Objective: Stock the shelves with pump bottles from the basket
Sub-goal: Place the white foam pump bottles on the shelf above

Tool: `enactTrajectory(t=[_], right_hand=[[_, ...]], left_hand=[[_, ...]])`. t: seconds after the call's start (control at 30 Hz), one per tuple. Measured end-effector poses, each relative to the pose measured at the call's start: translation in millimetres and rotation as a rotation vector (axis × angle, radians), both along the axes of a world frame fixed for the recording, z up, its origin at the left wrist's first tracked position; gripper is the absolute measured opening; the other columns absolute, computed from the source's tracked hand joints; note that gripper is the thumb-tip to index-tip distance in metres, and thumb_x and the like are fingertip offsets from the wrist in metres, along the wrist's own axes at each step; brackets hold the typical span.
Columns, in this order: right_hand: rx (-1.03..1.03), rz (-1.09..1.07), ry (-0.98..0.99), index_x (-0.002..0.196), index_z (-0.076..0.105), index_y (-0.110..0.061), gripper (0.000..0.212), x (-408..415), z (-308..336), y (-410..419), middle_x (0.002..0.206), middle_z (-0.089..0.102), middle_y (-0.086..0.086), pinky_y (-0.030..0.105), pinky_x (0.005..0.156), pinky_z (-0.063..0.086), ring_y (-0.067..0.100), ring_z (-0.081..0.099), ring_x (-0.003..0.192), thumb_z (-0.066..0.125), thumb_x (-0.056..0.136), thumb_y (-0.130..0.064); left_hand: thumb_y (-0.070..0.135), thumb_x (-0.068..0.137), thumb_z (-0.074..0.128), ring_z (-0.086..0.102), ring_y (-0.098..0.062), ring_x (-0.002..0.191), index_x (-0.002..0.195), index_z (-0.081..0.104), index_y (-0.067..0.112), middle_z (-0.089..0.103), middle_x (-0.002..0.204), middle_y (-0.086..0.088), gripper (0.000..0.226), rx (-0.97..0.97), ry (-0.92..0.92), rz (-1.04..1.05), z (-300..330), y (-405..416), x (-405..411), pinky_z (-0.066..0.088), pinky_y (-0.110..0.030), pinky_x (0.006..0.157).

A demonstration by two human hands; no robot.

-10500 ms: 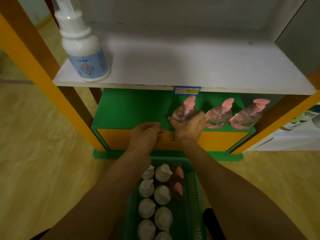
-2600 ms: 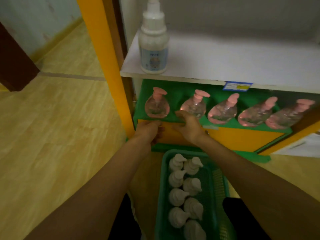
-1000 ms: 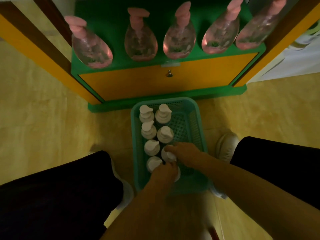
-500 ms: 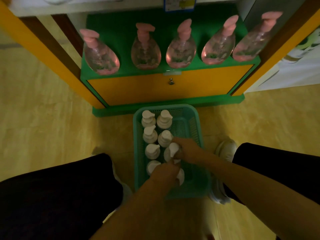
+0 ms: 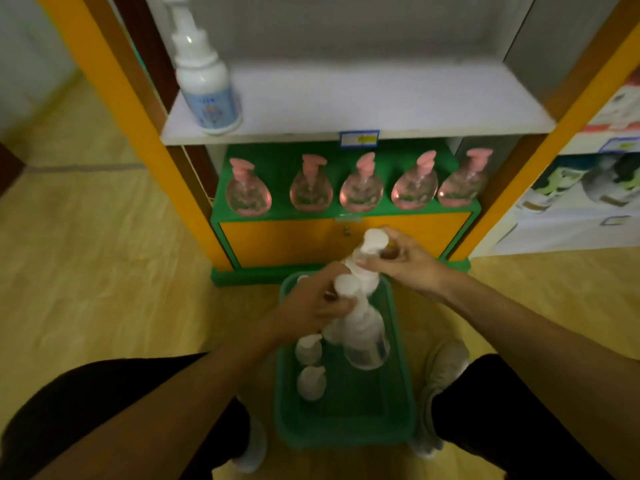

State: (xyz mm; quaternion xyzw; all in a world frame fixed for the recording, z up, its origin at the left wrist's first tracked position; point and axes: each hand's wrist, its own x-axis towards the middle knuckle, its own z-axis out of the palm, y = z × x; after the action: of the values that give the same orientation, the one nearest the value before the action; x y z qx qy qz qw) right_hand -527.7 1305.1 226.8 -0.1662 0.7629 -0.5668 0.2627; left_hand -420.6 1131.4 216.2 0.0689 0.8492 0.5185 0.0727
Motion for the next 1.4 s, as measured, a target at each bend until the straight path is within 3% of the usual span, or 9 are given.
enactTrajectory(t=[0.17, 0.3, 0.43, 0.57, 0.63, 0.87, 1.03, 1.17, 1.4], right_hand=[[-0.220, -0.192, 0.126, 0.106, 0.055, -0.016, 0.020, -10, 79, -4, 0.083, 0.063, -0.009, 0.009, 0.059, 0.048, -0.012, 0.061, 0.064, 0.062, 0.089, -0.009], [-0.329, -0.287, 0.045, 0.094, 0.062, -0.030, 0.005, -18, 102, -11, 0.083, 0.073, -0.013, 0.040, 0.076, 0.055, 0.011, 0.067, 0.088, 0.059, 0.091, -0.031], [-0.388, -0.392, -0.197, 0.094, 0.064, -0.023, 0.033, -24, 85, -18, 0.090, 0.069, 0.006, 0.049, 0.086, 0.053, 0.023, 0.066, 0.087, 0.058, 0.082, -0.053], [-0.364, -0.336, -0.319, 0.102, 0.059, -0.016, 0.047, -28, 72, -28, 0.087, 0.069, 0.010, 0.046, 0.085, 0.055, 0.029, 0.068, 0.085, 0.061, 0.081, -0.057], [-0.374, -0.269, -0.337, 0.102, 0.059, -0.016, 0.049, -31, 72, -33, 0.088, 0.068, 0.010, 0.046, 0.085, 0.054, 0.030, 0.067, 0.085, 0.064, 0.079, -0.059], [-0.297, -0.185, -0.419, 0.110, 0.058, -0.014, 0.070, -38, 76, -41, 0.085, 0.067, 0.013, 0.043, 0.078, 0.053, 0.029, 0.066, 0.075, 0.072, 0.065, -0.066], [-0.259, -0.161, -0.416, 0.118, 0.056, -0.021, 0.064, -39, 74, -41, 0.084, 0.073, 0.009, 0.035, 0.071, 0.055, 0.024, 0.070, 0.072, 0.066, 0.071, -0.064], [-0.210, -0.183, -0.413, 0.111, 0.058, -0.020, 0.060, -38, 73, -46, 0.080, 0.073, 0.009, 0.035, 0.069, 0.056, 0.024, 0.071, 0.070, 0.064, 0.072, -0.065], [-0.276, -0.222, -0.418, 0.130, 0.046, -0.018, 0.075, -34, 76, -65, 0.078, 0.070, 0.008, 0.036, 0.064, 0.057, 0.024, 0.070, 0.068, 0.065, 0.072, -0.063]], left_hand=[[0.014, 0.097, 0.047, 0.058, -0.019, 0.091, 0.110, 0.048, 0.014, 0.055, 0.098, -0.003, 0.013, 0.361, 0.053, 0.243, 74, -20, -15, 0.057, -0.033, 0.071], [0.025, 0.100, 0.039, 0.060, -0.020, 0.084, 0.107, 0.051, 0.028, 0.056, 0.095, -0.004, 0.015, 0.641, 0.042, 0.550, 98, -26, -39, 0.057, -0.031, 0.059], [0.038, 0.098, 0.042, 0.059, -0.018, 0.072, 0.119, 0.052, 0.018, 0.058, 0.085, -0.006, 0.031, 0.922, -0.147, 0.782, 98, -30, -52, 0.052, -0.030, 0.056], [0.038, 0.095, 0.048, 0.060, -0.020, 0.065, 0.097, 0.053, 0.022, 0.059, 0.077, -0.006, 0.017, 0.875, -0.190, 0.737, 91, -34, -59, 0.052, -0.032, 0.059], [0.044, 0.091, 0.053, 0.062, -0.020, 0.060, 0.089, 0.055, 0.019, 0.062, 0.068, -0.005, 0.025, 0.911, -0.294, 0.690, 93, -35, -60, 0.054, -0.032, 0.059], [0.047, 0.091, 0.053, 0.062, -0.017, 0.051, 0.082, 0.059, 0.015, 0.063, 0.061, -0.005, 0.034, 0.937, -0.387, 0.657, 93, -30, -66, 0.055, -0.025, 0.048], [0.047, 0.092, 0.051, 0.066, -0.016, 0.051, 0.088, 0.061, 0.014, 0.068, 0.061, -0.005, 0.034, 0.937, -0.441, 0.527, 92, -32, -67, 0.057, -0.025, 0.050], [0.048, 0.092, 0.049, 0.068, -0.016, 0.058, 0.093, 0.061, 0.016, 0.070, 0.063, -0.003, 0.034, 0.849, -0.409, 0.470, 90, -36, -69, 0.058, -0.027, 0.057], [0.045, 0.091, 0.054, 0.067, -0.019, 0.065, 0.084, 0.059, 0.023, 0.070, 0.062, 0.001, 0.024, 0.726, -0.221, 0.628, 92, -45, -77, 0.057, -0.039, 0.074]])
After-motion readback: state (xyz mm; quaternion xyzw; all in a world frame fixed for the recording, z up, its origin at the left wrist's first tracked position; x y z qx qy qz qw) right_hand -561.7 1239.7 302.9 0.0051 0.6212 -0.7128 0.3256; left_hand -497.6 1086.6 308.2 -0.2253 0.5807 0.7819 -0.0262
